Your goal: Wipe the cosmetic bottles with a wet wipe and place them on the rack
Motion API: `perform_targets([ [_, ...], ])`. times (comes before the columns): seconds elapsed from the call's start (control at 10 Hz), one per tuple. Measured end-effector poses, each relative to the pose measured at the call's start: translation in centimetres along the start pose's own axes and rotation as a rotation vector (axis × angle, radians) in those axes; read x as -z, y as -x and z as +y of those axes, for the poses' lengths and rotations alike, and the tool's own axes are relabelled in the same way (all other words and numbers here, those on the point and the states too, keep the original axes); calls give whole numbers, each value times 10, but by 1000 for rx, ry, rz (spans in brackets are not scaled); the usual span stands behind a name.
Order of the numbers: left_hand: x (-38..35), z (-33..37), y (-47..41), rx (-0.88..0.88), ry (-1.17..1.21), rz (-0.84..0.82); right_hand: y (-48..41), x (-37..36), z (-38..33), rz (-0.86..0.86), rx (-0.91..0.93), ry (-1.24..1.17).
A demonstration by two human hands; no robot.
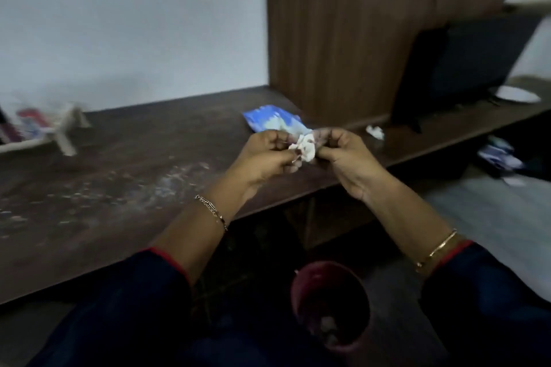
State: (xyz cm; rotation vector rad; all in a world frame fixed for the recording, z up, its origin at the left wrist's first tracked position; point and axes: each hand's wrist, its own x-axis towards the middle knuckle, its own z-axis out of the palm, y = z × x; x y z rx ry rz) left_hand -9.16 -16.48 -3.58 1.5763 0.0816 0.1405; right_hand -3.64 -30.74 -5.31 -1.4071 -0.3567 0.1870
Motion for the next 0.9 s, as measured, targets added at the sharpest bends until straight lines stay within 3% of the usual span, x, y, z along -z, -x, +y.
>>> perform_targets([
  [0.3,-134,-120,-22,170,-125,-389,73,141,101,365,-168,69],
  [0.6,-116,-210,-62,338,-360,-358,70,158,224,537,-553,223],
  [0.8,-114,-231,-77,418,-342,-329,60,162,233,606,-724,259],
  [0.9,-126,-216,-67,416,-308,-396,51,159,209,837,-647,335],
])
